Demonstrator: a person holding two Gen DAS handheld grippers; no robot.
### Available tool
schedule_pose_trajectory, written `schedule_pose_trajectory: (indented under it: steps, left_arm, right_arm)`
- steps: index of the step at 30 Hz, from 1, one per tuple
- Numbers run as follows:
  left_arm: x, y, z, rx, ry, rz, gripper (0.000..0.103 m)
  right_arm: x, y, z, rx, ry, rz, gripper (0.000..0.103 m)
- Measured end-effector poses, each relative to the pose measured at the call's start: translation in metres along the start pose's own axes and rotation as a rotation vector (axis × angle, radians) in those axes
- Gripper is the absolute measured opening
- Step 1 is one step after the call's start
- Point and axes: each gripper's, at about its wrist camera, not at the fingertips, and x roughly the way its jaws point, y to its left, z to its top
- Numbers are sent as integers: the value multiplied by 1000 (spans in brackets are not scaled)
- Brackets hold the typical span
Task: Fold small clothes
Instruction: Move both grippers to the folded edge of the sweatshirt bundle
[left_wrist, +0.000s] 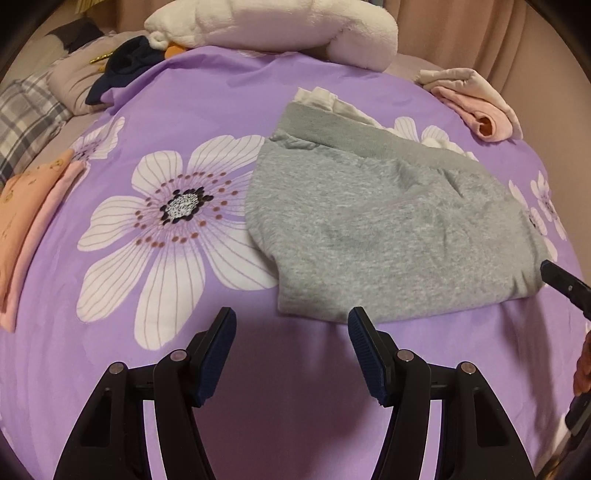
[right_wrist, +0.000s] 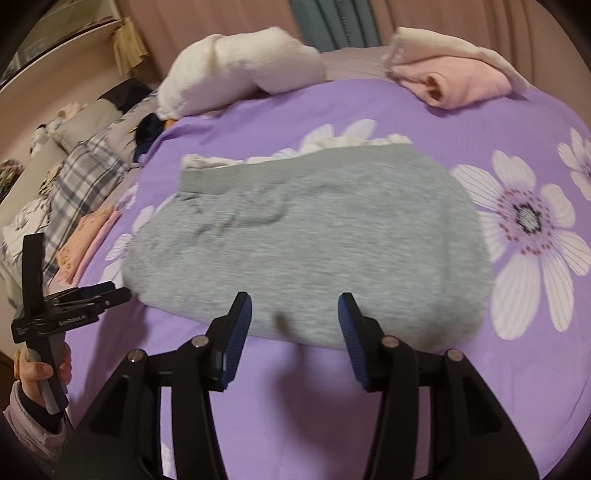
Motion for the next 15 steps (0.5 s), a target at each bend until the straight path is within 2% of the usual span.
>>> schedule_pose_trajectory:
  steps: [2,5,9,11,15]
  left_arm:
    - [-2,2,-1,-13,5,-8,63]
    - [-4,5,-1,-29,13,-22,70]
    - [-5,9,-1,-52,18,-45,70]
    - [-2,14,-1,-86,37,-91,71]
    - [9,33,-1,-217,91,-253,77]
  right_arm:
    - [0,8,2,-7,-2,13,51]
    - [-1,15,4,-11,-6,33,59]
    - [-4,22,6,-11,-13,51,64]
    - [-3,24,6,-11,-11,54,66]
    - [2,30,7,-19,2,73,70]
